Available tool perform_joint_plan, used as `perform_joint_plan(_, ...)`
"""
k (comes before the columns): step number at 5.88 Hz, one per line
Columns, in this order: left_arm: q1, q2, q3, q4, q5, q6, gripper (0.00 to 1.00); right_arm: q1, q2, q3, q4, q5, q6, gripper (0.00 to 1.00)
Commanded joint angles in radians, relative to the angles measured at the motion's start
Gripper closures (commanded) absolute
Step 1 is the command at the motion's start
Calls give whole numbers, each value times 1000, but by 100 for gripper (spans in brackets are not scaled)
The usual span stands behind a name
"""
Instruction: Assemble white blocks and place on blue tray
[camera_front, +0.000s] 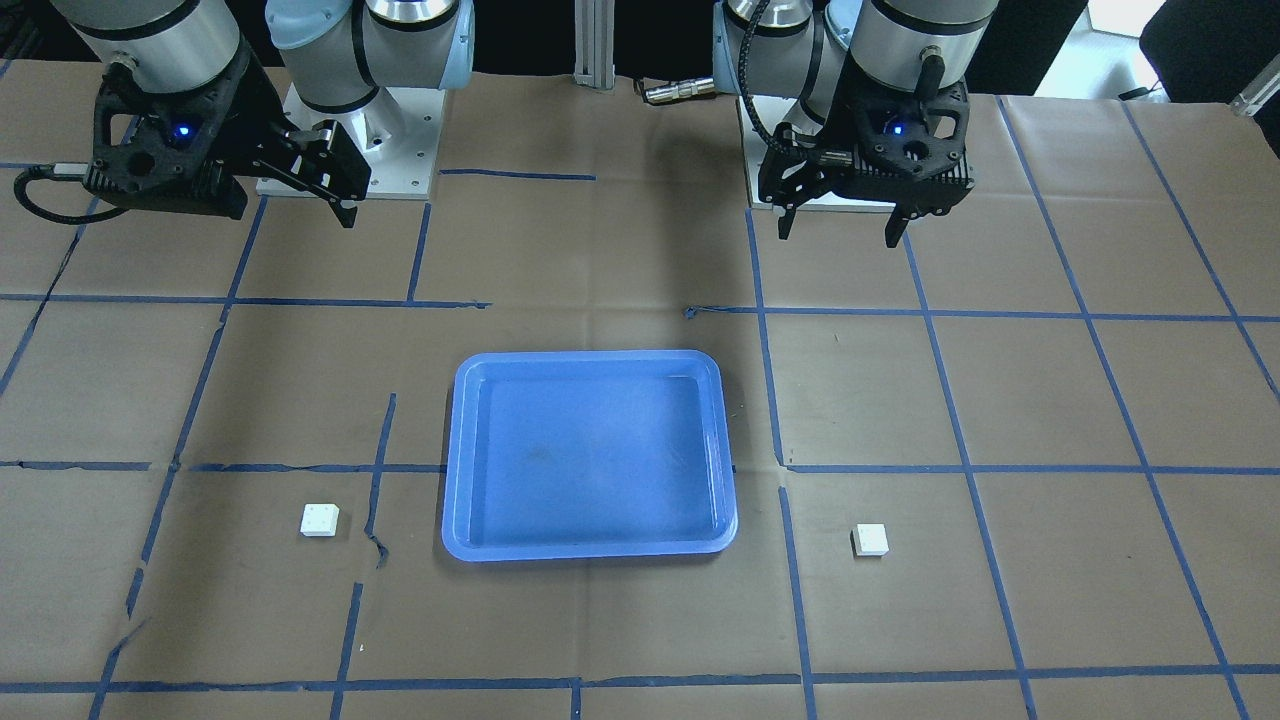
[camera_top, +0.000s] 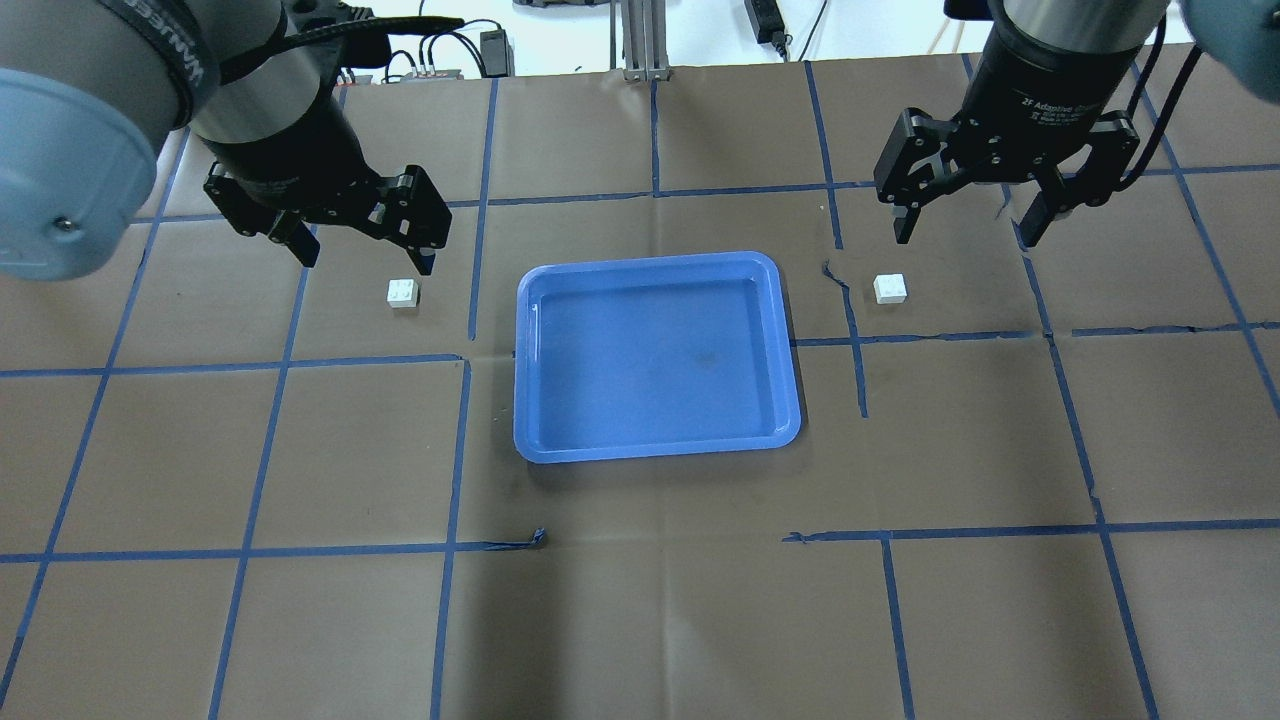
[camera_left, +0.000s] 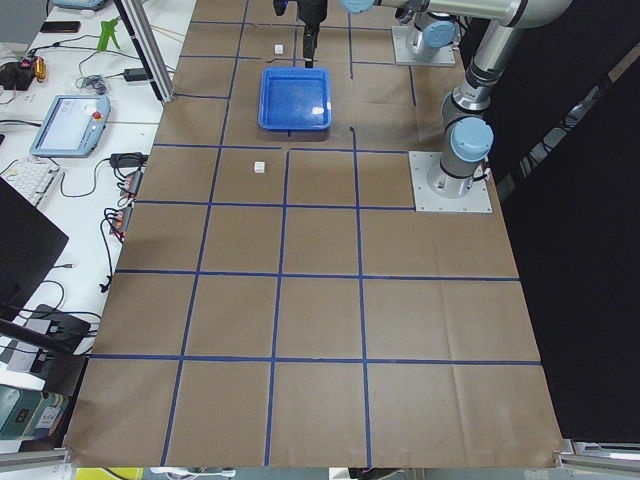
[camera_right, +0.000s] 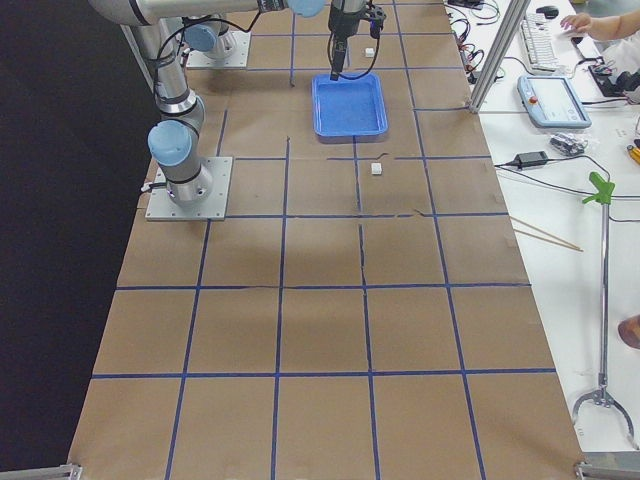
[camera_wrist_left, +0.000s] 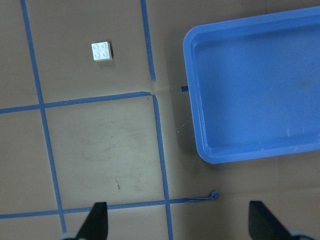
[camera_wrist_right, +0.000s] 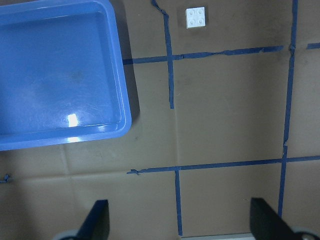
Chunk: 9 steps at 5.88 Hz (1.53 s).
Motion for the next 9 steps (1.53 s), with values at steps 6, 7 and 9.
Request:
perform_joint_plan(6,125,-164,-10,116,-9,138,1,-17,2,-2,1,-6,-355,0)
perform_joint_plan(7,180,-257,-8,220,-9,163,1,-20,-3,-2,7,-9,-587,0)
perform_joint_plan(9,191,-429,19,416,-15,159,1,-82,21,2,-140,3,-1072,0)
